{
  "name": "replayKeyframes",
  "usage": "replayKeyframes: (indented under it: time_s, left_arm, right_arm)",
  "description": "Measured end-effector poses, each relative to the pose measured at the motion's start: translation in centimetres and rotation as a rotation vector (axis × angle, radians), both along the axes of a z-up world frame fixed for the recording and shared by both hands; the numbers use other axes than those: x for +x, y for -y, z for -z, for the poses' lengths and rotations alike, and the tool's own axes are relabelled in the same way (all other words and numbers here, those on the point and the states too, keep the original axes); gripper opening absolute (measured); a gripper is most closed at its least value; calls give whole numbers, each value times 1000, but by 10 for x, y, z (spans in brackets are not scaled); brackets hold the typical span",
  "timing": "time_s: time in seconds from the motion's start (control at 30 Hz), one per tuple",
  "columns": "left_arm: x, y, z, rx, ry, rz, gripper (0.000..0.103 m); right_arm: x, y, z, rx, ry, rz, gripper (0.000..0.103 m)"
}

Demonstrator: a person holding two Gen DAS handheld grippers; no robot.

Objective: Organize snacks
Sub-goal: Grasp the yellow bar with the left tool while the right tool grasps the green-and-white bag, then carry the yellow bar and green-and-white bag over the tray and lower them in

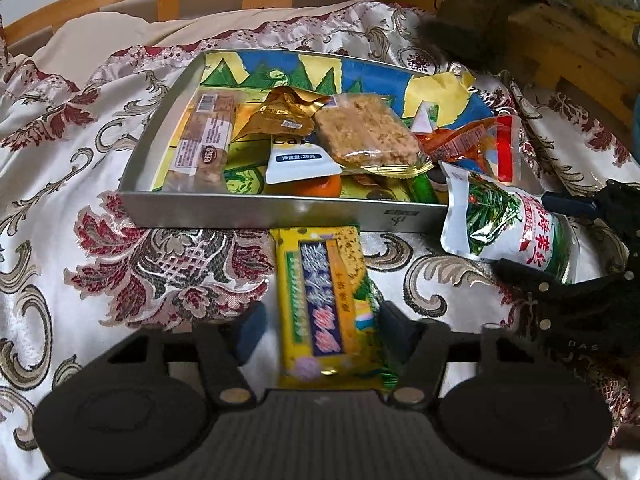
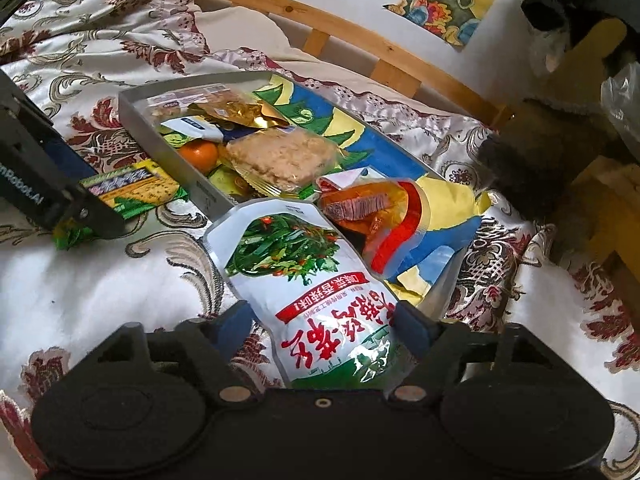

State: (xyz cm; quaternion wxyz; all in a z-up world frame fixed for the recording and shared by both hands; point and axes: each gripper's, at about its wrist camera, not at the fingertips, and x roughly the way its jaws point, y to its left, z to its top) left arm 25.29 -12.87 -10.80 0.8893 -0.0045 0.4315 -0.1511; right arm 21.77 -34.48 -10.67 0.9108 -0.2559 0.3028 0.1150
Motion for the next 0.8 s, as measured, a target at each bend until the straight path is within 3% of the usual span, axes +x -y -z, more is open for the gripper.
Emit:
replayKeyframes:
  time_s: [0.2,0.5,0.8]
  left_arm:
    - [-4,0,-3,-13,-13,-25,52]
    - [-24,3,-11,-81,-47,-53,52]
    - [-49,4,-12,-121,-62,-71,51]
  right_arm:
    - [-12,-12,2,-92,38,6,62]
    - [-32,-27,6,-183,76,30,58]
    - [-73,-36,-9,-184,79,27,55]
